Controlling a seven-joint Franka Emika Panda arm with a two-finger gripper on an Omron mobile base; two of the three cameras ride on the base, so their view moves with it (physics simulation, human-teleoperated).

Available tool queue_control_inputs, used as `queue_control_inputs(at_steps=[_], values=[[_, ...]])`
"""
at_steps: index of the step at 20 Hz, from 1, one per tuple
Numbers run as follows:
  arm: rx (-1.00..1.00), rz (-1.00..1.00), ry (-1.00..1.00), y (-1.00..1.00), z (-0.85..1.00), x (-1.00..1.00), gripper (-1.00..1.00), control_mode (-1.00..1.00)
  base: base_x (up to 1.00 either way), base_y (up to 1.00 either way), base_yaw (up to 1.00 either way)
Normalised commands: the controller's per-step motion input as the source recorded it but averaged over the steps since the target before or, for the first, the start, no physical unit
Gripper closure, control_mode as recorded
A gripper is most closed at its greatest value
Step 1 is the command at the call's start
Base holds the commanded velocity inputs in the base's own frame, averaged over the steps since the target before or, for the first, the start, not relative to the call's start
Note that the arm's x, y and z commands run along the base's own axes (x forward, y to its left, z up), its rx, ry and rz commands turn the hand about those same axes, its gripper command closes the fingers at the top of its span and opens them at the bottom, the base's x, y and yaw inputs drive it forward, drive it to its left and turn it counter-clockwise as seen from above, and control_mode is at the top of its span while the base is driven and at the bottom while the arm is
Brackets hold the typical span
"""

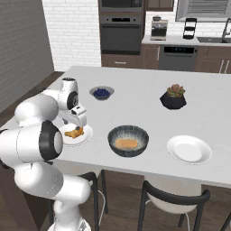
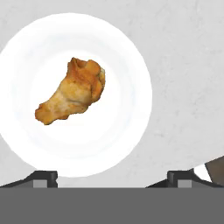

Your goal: Pick the chicken drumstick and squash from their plates and place them in the bowl. Then put the bowl in the fridge.

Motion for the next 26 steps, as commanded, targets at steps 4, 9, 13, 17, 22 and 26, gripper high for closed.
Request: queue_control_inputs(at_steps=[4, 9, 13, 17, 22, 26], values=[[0.0, -0.13, 0.16, 0.01, -0.31, 0.44, -1.0, -1.0, 0.0, 0.0, 0.0], [-0.03, -0.09, 0.01, 0.05, -0.31, 0.35, -1.0, -1.0, 0.0, 0.0, 0.0], [-0.07, -0.09, 0.0, 0.17, -0.29, 0.46, -1.0, -1.0, 0.0, 0.0, 0.0], [-0.03, -0.07, 0.01, 0.11, -0.4, 0.21, -1.0, -1.0, 0.0, 0.0, 0.0], [0.0, -0.05, 0.01, 0.0, -0.38, -0.04, -1.0, -1.0, 0.0, 0.0, 0.0], [0.0, -0.05, 0.0, 0.0, -0.29, -0.09, -1.0, -1.0, 0.0, 0.0, 0.0]])
